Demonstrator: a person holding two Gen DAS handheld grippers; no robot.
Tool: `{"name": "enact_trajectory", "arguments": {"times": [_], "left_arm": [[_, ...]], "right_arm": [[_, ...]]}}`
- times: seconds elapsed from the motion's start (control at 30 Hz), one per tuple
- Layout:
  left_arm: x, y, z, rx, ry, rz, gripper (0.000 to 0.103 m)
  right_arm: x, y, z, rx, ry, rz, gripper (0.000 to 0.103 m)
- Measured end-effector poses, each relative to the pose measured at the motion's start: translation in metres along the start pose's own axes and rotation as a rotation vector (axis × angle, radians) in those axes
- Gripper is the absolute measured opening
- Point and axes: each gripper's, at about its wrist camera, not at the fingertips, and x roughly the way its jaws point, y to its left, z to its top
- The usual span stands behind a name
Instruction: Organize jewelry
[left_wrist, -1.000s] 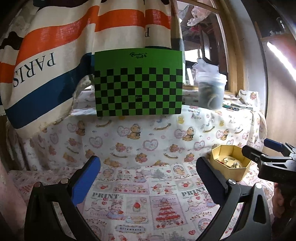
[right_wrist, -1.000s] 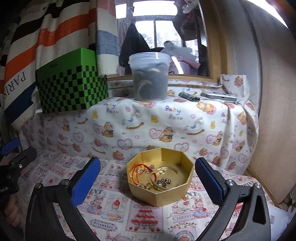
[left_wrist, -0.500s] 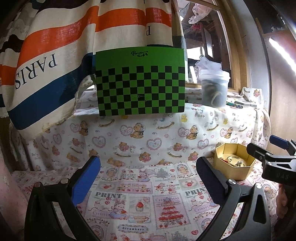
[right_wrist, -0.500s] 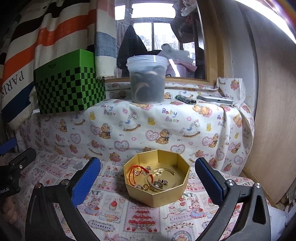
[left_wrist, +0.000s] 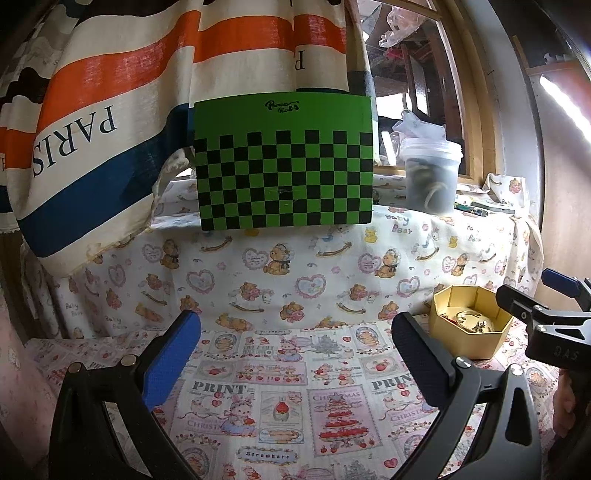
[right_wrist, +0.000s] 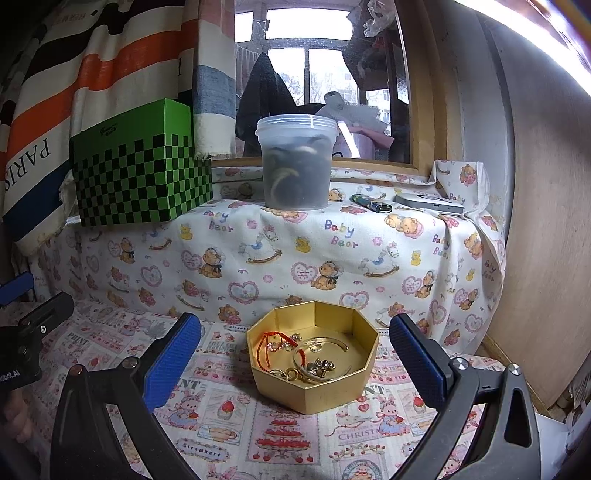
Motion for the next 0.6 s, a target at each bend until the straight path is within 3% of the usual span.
{"name": "enact_trajectory", "arguments": {"times": [0.6], "left_arm": [[0.0021, 0.0001, 0.0005, -0.002, 0.010, 0.019, 0.103]], "right_arm": [[-0.0005, -0.0003, 0.0004, -0.002, -0.003, 0.004, 0.103]]}}
